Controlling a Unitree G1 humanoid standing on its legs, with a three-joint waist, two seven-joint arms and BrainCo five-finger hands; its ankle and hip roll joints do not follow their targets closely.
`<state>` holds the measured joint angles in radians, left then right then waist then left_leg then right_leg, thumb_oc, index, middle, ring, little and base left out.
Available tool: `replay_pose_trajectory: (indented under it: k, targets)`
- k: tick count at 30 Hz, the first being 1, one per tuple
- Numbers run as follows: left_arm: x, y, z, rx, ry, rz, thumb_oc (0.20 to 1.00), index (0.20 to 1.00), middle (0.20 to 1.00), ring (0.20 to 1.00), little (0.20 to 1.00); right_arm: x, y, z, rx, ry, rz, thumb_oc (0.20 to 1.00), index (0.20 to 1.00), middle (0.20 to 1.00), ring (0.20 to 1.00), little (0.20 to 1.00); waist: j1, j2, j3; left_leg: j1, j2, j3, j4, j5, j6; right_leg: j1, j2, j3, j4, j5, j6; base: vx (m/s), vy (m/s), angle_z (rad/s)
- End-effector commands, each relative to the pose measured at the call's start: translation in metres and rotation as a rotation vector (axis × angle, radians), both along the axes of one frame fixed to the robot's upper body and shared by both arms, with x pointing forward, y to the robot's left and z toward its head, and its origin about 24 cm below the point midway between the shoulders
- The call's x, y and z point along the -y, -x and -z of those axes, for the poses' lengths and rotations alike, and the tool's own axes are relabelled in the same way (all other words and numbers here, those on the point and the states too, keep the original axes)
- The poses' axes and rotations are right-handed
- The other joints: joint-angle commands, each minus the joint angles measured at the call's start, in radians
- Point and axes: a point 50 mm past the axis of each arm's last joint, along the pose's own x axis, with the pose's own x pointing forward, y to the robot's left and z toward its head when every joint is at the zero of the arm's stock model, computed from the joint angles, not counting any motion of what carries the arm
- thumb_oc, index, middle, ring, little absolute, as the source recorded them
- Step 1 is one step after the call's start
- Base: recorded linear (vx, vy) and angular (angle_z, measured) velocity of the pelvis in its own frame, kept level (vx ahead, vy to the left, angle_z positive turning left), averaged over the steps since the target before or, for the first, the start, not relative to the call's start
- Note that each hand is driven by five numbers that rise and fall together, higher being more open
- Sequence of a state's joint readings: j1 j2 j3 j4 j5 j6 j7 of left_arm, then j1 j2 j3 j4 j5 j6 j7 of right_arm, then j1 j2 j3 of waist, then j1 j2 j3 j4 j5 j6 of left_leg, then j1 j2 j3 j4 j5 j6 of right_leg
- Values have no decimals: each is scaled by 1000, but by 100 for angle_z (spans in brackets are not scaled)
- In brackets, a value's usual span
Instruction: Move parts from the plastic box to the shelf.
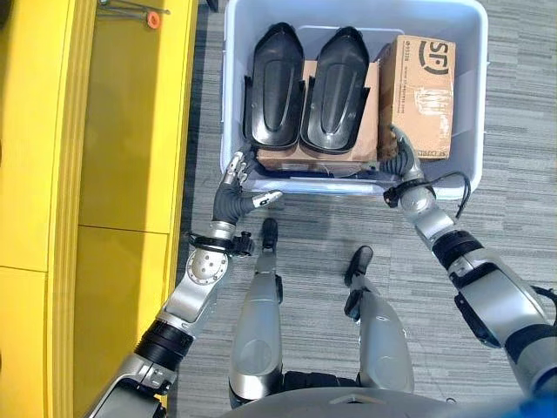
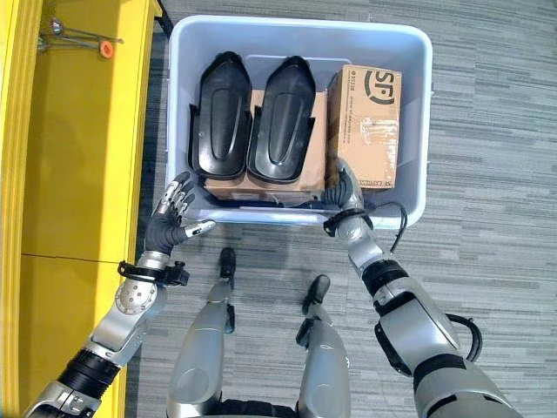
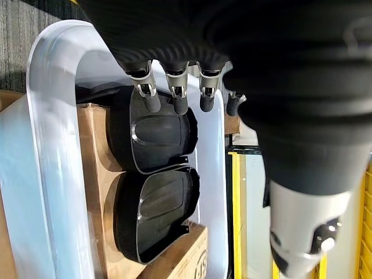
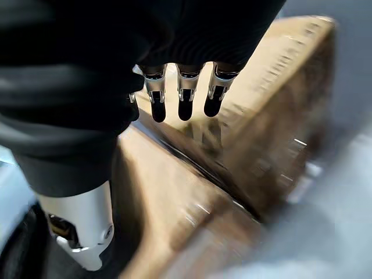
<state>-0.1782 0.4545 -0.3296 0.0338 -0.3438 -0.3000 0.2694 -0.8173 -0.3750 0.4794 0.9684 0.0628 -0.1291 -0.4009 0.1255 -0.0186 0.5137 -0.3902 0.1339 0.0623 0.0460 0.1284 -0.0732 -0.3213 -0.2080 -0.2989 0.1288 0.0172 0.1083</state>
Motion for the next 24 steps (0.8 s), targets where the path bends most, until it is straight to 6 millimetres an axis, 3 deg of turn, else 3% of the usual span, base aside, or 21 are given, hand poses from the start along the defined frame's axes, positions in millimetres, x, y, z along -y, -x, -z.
replay_pose_trajectory:
  k: [1,3,14,24]
  targets:
    - [8,6,-21,128,44,43,1000,1000,1000,1000,1000,9,-1,1,-17,2,44,1000,1000,1000,1000,1000,17,-10,6,15,22,-43,60,-101,-9,-35,-59,-15,56,-13,35,0,0,0]
    - [10,6,-19,116,43,53,1000,1000,1000,1000,1000,16,6,24,-98,-18,91,1000,1000,1000,1000,1000,21,-4,6,18,22,-42,60,-104,-10,-34,-57,-13,53,-14,36,0,0,0]
    - [15,6,-18,114,37,73,1000,1000,1000,1000,1000,31,20,54,-209,-68,207,1000,1000,1000,1000,1000,26,13,6,16,13,-46,64,-105,-8,-28,-64,-15,53,-14,39,0,0,0]
    - [16,5,-18,114,26,83,1000,1000,1000,1000,1000,26,38,85,-312,-27,194,1000,1000,1000,1000,1000,29,24,6,17,3,-51,73,-111,-4,-13,-71,-21,48,-13,42,-9,8,4]
